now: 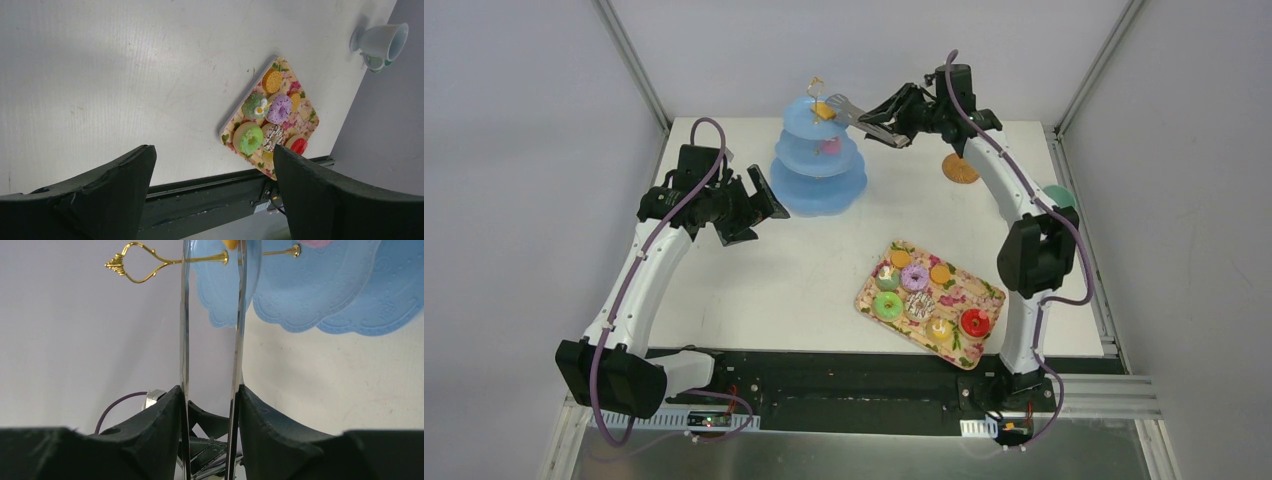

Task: Serve the afternoon tea

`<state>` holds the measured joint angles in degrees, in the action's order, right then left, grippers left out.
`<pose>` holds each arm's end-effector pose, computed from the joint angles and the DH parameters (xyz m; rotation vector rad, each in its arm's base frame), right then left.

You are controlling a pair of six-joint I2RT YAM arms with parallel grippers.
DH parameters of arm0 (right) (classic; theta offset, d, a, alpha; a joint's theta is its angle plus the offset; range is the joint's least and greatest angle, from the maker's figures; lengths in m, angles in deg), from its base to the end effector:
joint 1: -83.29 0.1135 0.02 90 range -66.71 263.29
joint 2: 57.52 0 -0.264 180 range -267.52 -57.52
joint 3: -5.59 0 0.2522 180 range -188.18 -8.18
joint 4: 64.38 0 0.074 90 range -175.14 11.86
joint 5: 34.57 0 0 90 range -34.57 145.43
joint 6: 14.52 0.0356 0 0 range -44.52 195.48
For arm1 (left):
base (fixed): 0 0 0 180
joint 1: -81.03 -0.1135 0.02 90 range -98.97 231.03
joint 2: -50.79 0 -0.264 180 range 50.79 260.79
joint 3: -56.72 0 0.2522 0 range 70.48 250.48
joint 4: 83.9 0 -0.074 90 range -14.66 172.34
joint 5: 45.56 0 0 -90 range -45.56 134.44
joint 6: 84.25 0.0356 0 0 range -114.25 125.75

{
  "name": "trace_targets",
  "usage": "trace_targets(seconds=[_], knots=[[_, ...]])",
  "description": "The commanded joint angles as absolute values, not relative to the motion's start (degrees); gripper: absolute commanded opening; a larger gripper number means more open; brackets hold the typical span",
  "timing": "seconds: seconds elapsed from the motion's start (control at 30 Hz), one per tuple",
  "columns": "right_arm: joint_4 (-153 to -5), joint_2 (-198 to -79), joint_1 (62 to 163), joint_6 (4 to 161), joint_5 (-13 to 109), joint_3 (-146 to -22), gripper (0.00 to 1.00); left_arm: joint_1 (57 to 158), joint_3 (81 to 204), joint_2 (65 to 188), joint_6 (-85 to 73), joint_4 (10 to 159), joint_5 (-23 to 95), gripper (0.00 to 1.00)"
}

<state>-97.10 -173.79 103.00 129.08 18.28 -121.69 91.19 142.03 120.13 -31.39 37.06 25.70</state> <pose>0.4442 0.1820 0.3605 0.1553 2.1634 1.4264 0.2421 -0.0550 0.3564 -0.3931 2.3764 -0.7815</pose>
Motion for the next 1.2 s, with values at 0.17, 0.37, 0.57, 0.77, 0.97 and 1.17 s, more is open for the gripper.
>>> trace_targets(seconds=[0.17, 0.37, 0.57, 0.77, 0.97, 1.17], knots=[[-102.18, -165.7, 102.09, 125.04, 20.41, -123.87, 0.46, 91.23, 142.51, 118.73, -31.07, 38.22, 26.02, 0.91], [-117.43, -159.76, 99.18, 113.33, 23.54, -124.5, 0.46, 91.24, 142.4, 118.43, -31.16, 38.37, 26.1, 0.91], [-136.74, -148.01, 97.69, 97.72, 31.98, -116.84, 0.47, 91.23, 141.06, 118.94, -31.39, 39.79, 25.25, 0.91], [-152.24, -133.97, 98.42, 92.81, 42.52, -102.16, 0.47, 91.23, 138.88, 119.8, -32.03, 41.89, 23.42, 0.91], [-156.26, -128.91, 103.33, 97.21, 47.11, -90.57, 0.46, 91.32, 136.41, 120.04, -33.34, 43.95, 21.01, 0.91], [-155.53, -130.92, 113.44, 101.0, 52.1, -88.47, 0.45, 91.32, 136.23, 120.14, -33.54, 43.97, 19.92, 0.91]])
